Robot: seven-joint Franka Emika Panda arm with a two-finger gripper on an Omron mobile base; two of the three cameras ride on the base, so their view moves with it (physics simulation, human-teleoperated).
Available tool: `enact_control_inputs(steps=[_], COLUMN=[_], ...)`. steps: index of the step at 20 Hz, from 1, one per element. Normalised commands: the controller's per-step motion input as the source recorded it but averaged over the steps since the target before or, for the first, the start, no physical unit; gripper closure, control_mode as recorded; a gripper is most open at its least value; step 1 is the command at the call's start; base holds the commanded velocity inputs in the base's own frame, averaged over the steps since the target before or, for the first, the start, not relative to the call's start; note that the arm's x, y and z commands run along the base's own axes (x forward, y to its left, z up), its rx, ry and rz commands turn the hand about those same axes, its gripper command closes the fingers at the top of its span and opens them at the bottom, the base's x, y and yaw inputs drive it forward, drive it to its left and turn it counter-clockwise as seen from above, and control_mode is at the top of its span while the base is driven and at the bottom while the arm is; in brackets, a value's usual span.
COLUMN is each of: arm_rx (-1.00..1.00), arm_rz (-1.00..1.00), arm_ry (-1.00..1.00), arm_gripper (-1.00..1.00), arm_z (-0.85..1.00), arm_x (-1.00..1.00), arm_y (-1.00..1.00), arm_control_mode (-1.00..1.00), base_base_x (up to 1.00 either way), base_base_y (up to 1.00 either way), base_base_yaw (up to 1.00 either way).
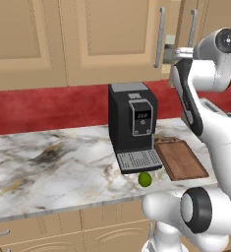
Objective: Open the cabinet. Place the bowl and condiment on the counter. Then place the lime and garlic on the cutting board.
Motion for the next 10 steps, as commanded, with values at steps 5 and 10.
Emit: enact_control_inputs(steps=[5,10], arm_rx=[0.04,0.05], arm_rz=[-0.13,-0.13], arm_ry=[0.00,0.00], arm_gripper=[1.00,1.00], arm_z=[0.29,0.30], arm_x=[-1.00,-1.00], arm_y=[-0.88,-0.97], arm_control_mode=[-1.00,-1.00], base_base_x=[0.00,0.00], base_base_y=[0.00,0.00], base_base_yaw=[0.00,0.00])
